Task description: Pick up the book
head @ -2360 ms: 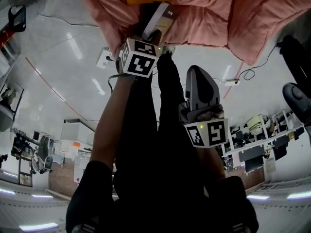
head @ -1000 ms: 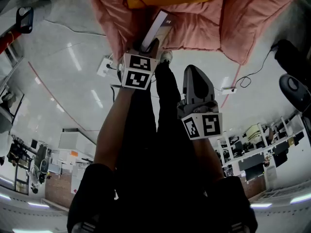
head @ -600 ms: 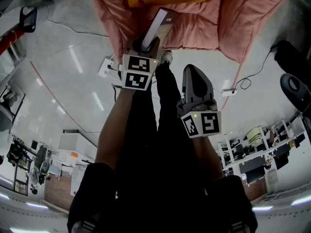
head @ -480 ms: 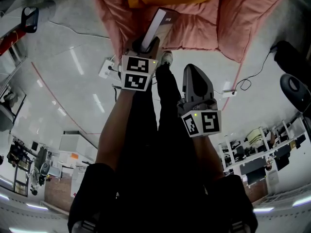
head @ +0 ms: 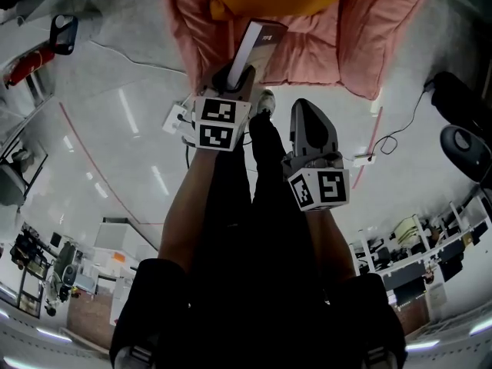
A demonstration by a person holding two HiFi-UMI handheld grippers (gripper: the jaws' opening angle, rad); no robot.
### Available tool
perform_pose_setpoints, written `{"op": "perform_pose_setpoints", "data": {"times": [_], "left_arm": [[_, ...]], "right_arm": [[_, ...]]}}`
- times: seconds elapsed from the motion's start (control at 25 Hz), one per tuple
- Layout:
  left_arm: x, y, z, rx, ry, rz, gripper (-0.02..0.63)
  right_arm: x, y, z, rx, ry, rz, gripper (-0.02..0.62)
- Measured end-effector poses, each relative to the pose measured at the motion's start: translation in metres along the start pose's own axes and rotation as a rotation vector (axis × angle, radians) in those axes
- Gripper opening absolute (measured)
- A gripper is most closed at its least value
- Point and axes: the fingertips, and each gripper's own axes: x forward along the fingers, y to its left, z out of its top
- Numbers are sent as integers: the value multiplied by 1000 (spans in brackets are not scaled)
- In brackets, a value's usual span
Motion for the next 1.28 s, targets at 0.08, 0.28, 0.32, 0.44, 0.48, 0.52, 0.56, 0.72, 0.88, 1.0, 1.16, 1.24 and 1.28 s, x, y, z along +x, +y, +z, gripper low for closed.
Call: {"op": "perform_pose_setpoints", "data": {"times": [0.08, 0.28, 0.32, 0.44, 0.48, 0.52, 0.56, 0.72, 0.88, 1.0, 1.16, 1.24, 1.28], "left_arm": [[-11, -7, 9, -12, -23, 0, 153], [-45, -24, 30, 14, -69, 11, 153], [-51, -27, 33, 21, -76, 14, 153], [-69, -36, 44, 43, -101, 23, 153], [-76, -41, 48, 48, -112, 26, 153], [-82, -46, 51, 53, -123, 28, 153], [-88, -52, 55, 60, -133, 30, 153], [-113, -70, 66, 90, -167, 40, 153], [-139, -89, 75, 95, -223, 49, 153], [-159, -100, 83, 109, -266, 56, 153], [-196, -125, 84, 139, -339, 91, 153], [-214, -135, 84, 141, -384, 113, 153], [-224, -141, 82, 133, -398, 121, 153]], "right_arm": [[-6, 2, 8, -9, -16, 6, 2], [-25, 12, 30, -36, -56, 15, 2], [-28, 14, 34, -37, -65, 18, 2], [-39, 19, 45, -44, -93, 30, 2], [-44, 20, 49, -48, -102, 33, 2], [-50, 20, 53, -51, -111, 35, 2], [-56, 20, 56, -54, -120, 36, 2], [-78, 23, 70, -73, -150, 43, 2], [-101, 29, 85, -95, -185, 55, 2], [-114, 36, 93, -113, -199, 71, 2], [-148, 43, 100, -144, -231, 97, 2], [-164, 45, 105, -156, -256, 112, 2], [-171, 46, 107, -161, -269, 120, 2]]}}
